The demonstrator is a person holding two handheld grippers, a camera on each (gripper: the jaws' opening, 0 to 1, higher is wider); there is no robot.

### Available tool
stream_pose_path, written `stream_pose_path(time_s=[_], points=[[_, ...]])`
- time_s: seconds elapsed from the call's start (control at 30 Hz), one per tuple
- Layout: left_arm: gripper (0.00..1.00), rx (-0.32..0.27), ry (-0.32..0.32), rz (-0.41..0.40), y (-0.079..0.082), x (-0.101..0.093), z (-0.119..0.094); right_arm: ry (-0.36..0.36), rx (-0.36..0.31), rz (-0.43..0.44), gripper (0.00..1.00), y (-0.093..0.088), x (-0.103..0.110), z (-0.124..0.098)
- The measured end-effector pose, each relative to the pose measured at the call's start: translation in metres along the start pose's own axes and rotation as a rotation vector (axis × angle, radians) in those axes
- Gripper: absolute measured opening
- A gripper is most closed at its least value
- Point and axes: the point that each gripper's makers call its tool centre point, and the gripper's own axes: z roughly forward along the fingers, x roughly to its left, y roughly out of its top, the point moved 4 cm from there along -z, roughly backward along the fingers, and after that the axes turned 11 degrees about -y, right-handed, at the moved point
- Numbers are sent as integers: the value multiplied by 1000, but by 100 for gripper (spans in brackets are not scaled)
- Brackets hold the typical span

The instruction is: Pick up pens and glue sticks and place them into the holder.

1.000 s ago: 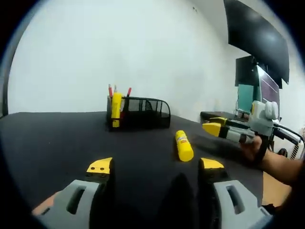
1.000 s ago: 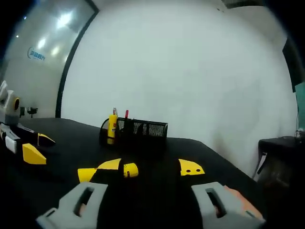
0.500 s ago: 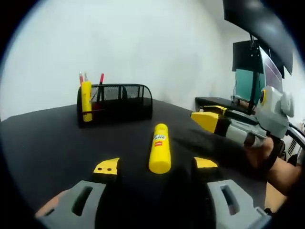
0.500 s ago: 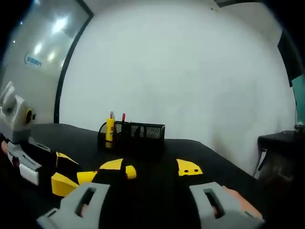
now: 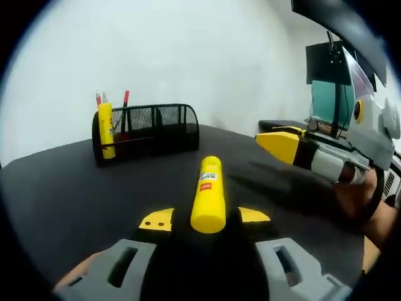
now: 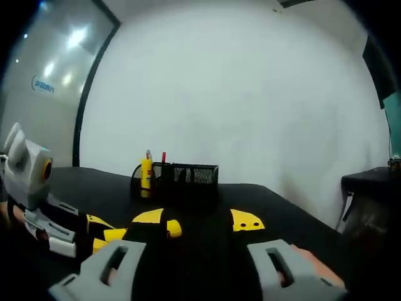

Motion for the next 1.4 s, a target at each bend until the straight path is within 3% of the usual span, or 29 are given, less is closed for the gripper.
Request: stream_pose_path(time_s=[0.23,0.43,0.73,0.8,1.0,1.13,1.23,1.3,1.4], points=[[18,1,10,14,1,0,0,6,0,2,35,0,1,0],[18,-13,22,24,5,0,-5,17,-2,-9,34,0,3,0],[17,-131,68,65,37,3,-32,48,-10,-33,33,1,9,-1],[17,-161,74,63,45,5,-38,80,-15,-46,33,1,16,-2],[17,-224,78,69,74,8,-54,330,-70,-105,31,6,62,-20],[16,-241,76,74,85,8,-57,489,-21,-137,31,-4,91,-33],[16,-247,71,73,89,6,-56,538,39,-125,33,-12,97,-34],[16,-252,67,75,91,4,-56,585,69,-62,33,-12,99,-37],[16,-259,56,83,98,-1,-55,566,72,-46,31,-11,93,-33]])
